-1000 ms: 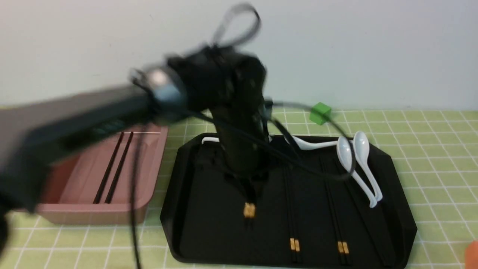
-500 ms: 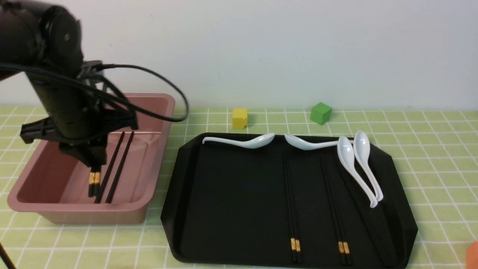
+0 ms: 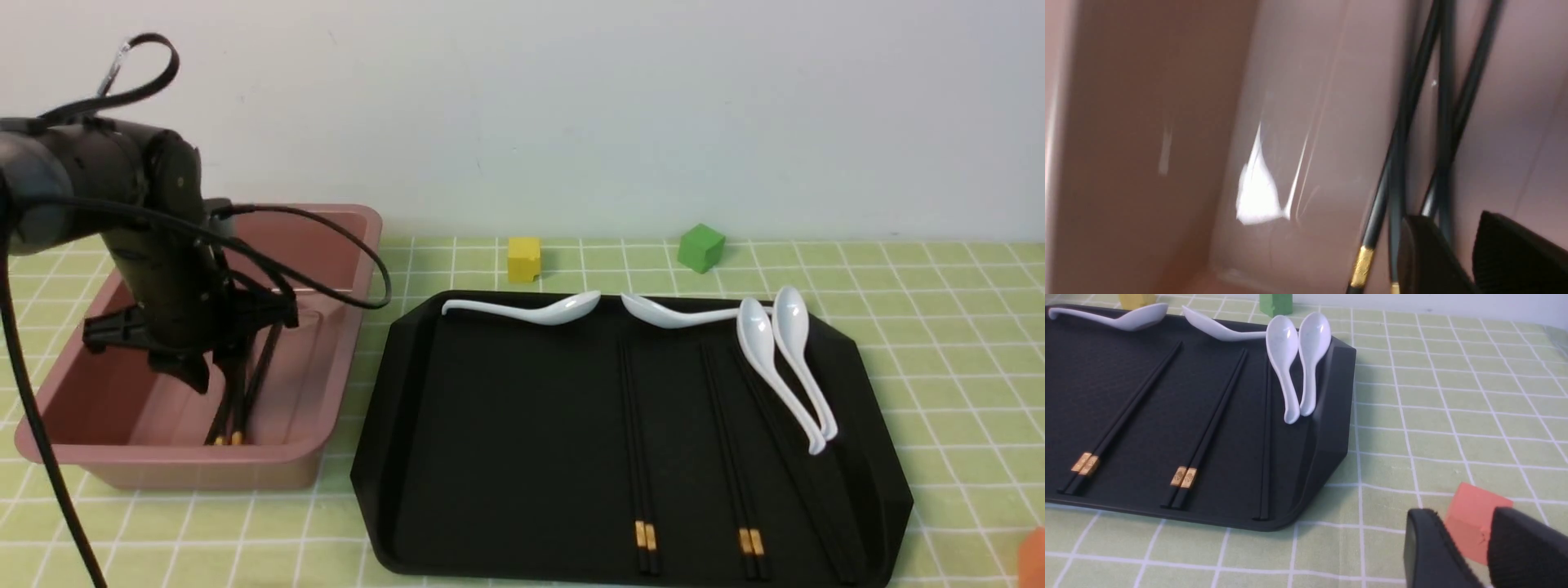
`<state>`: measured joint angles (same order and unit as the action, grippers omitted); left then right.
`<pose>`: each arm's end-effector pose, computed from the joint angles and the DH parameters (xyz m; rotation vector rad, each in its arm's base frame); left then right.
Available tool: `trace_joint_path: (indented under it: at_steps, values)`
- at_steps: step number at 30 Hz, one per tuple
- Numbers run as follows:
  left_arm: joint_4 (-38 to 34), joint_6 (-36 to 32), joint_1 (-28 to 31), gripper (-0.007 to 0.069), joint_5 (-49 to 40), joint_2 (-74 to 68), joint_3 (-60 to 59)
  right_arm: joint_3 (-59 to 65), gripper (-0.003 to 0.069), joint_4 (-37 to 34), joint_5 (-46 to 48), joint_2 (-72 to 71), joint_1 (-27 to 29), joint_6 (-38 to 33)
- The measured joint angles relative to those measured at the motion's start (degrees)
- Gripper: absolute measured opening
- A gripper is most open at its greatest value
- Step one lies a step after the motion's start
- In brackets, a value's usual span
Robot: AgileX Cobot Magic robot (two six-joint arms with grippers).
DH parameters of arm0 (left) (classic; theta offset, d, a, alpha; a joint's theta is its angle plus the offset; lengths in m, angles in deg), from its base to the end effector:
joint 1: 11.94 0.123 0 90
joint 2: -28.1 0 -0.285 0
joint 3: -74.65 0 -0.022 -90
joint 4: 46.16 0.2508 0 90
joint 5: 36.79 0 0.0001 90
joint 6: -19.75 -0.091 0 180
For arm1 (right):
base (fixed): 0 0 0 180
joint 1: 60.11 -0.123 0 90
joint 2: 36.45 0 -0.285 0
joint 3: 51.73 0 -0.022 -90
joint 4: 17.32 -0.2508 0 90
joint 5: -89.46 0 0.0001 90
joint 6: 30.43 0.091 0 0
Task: On green tablecloth take chopsticks from black tray and put them in box.
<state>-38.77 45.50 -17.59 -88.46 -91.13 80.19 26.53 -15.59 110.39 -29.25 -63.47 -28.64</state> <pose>0.3998 -0.0303 0.2036 -0.4052 2.8367 0.0543 0.0528 0.0021 0.1747 -0.0441 1.8563 0.0328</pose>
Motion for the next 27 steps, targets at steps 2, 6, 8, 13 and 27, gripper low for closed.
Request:
trace_joint_path:
  at_steps: [2,6,8,13,27]
  values:
    - [0.07,0.42,0.0,0.0208,-0.51,0.94,0.0,0.0,0.024,0.0,0.0,0.0,0.0,0.0]
    - [0.32,0.15,0.0,0.0198,-2.39,4.63,0.0,0.0,0.024,0.0,0.0,0.0,0.0,0.0]
    - [0.38,-1.27,0.0,0.0142,-4.33,8.38,0.0,0.0,0.024,0.0,0.0,0.0,0.0,0.0]
    - [0.5,-4.53,0.0,-0.0013,-7.68,16.35,0.0,0.0,0.024,0.0,0.0,0.0,0.0,0.0]
    - [-7.38,-8.52,0.0,-0.0013,-10.4,39.18,-6.73,0.0,0.024,0.0,0.0,0.0,0.0,0.0]
